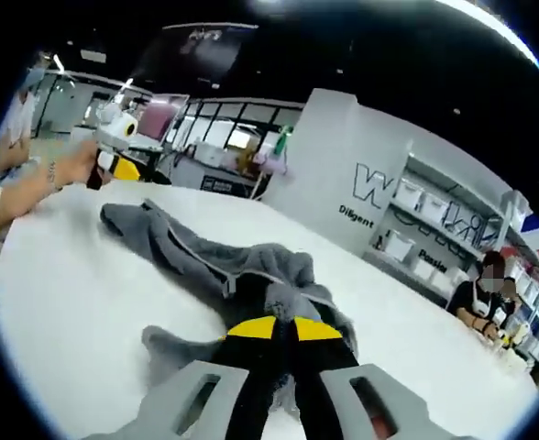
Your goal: Fold the towel on the table until its edges align and the towel forms a compact rectangular stack.
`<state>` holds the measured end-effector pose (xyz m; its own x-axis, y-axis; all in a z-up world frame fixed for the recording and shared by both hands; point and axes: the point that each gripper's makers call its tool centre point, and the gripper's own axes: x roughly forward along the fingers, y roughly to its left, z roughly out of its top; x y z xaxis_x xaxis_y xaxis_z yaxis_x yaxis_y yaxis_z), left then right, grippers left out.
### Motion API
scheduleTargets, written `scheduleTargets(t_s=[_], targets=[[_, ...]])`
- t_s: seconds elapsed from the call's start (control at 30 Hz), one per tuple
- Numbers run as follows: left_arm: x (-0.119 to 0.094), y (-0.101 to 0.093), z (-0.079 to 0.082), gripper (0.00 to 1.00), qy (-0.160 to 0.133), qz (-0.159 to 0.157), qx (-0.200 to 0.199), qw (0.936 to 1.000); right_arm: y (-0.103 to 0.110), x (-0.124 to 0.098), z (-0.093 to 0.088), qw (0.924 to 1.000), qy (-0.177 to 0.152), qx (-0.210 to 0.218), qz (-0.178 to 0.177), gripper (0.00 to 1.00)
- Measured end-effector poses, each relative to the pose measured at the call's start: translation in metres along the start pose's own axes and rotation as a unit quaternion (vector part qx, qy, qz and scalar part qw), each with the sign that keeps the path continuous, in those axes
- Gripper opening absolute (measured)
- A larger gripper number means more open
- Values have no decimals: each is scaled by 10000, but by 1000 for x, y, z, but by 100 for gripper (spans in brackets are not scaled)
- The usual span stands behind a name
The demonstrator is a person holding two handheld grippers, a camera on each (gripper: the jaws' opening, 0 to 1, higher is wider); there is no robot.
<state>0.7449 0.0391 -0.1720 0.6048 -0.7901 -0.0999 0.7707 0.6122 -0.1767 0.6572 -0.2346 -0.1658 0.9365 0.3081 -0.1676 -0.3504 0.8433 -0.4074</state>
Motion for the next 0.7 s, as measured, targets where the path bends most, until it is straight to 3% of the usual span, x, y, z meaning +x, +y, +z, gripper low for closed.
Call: scheduleTargets(t_s=[0.4,0.7], targets=[[2,5,-6,94,139,56,6,9999,-31,0,8,9963,-418,732,-164,1],[4,-2,-17,92,406,102,242,9988,-43,-14,23,9931,-766,675,-576,1]])
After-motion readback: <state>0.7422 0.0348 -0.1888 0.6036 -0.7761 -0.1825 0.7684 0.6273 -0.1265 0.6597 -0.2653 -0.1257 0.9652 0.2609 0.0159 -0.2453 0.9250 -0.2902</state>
